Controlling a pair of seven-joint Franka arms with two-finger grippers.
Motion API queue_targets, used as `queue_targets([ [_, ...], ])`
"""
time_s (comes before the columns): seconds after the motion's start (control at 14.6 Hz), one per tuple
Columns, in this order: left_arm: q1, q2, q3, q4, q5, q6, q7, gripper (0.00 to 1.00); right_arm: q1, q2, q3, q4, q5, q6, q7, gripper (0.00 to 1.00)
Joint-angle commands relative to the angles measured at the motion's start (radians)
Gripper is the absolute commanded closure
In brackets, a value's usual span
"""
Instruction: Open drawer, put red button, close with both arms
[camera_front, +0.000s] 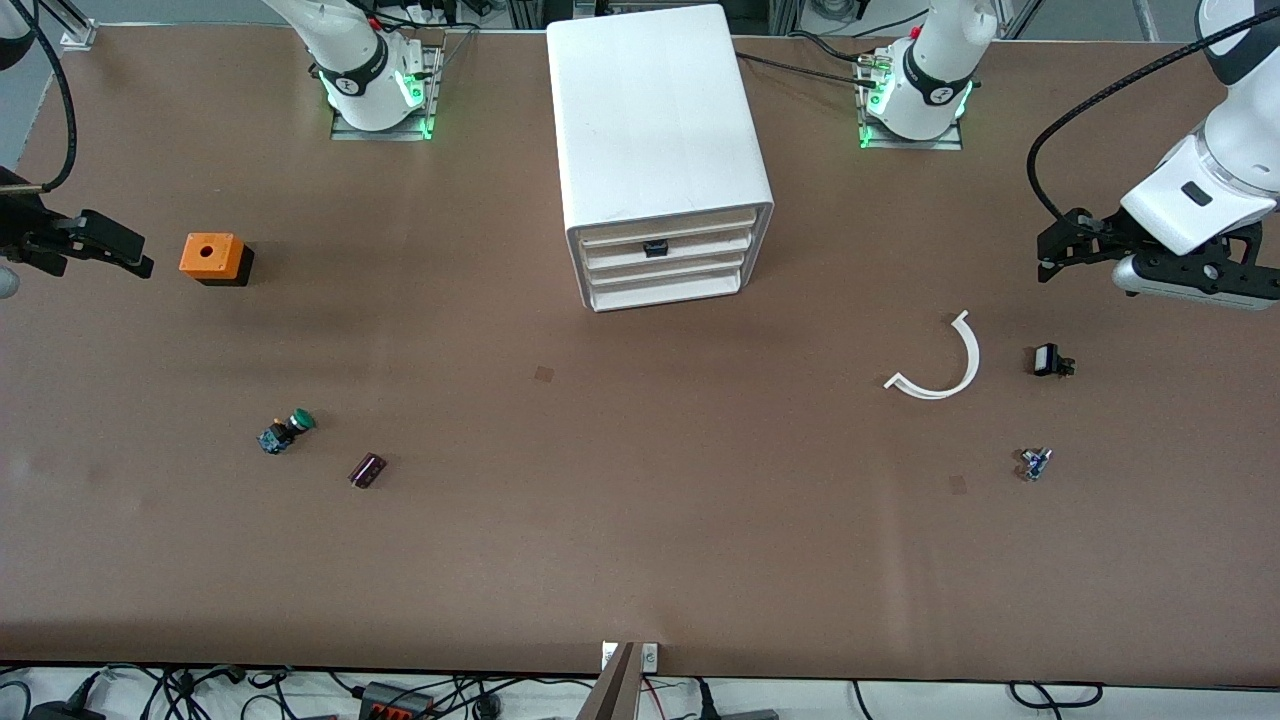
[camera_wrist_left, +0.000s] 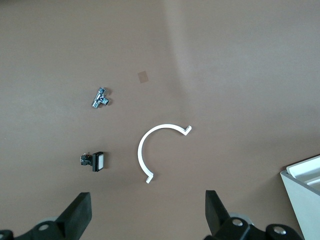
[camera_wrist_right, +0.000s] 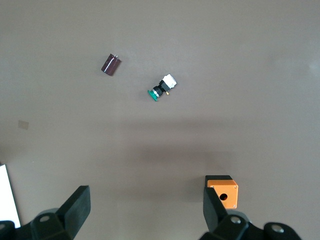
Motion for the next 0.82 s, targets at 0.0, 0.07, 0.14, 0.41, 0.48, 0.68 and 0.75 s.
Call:
queue_targets([
  [0.0,-0.003,-0.012,-0.001,0.003,0.011,-0.033,0.019,0.0,-0.015,-0.028,0.017,-0.046,-0.016,0.012,-0.011,0.0],
  [0.07,-0.003,-0.012,0.0,0.003,0.011,-0.033,0.019,0.0,-0.015,-0.049,0.017,-0.075,-0.016,0.024,-0.011,0.0],
  [0.14,-0.003,-0.012,0.002,0.003,0.011,-0.033,0.019,0.0,-0.017,-0.076,0.017,-0.115,-0.016,0.042,-0.011,0.0],
  [0.41,-0.003,-0.014,-0.001,0.005,0.011,-0.033,0.017,0.0,-0.015,-0.126,0.019,-0.187,-0.016,0.078,-0.011,0.0],
  [0.48,-0.003,-0.012,-0.001,0.005,0.011,-0.033,0.017,0.0,-0.015,-0.123,0.017,-0.186,-0.016,0.078,-0.011,0.0],
  [0.68,-0.003,-0.012,-0.001,0.005,0.011,-0.031,0.017,0.0,-0.015,-0.118,0.019,-0.187,-0.016,0.078,-0.011,0.0],
  [0.75,-0.003,-0.012,-0.001,0.005,0.011,-0.031,0.017,0.0,-0.015,-0.114,0.019,-0.184,-0.016,0.078,-0.011,0.0],
])
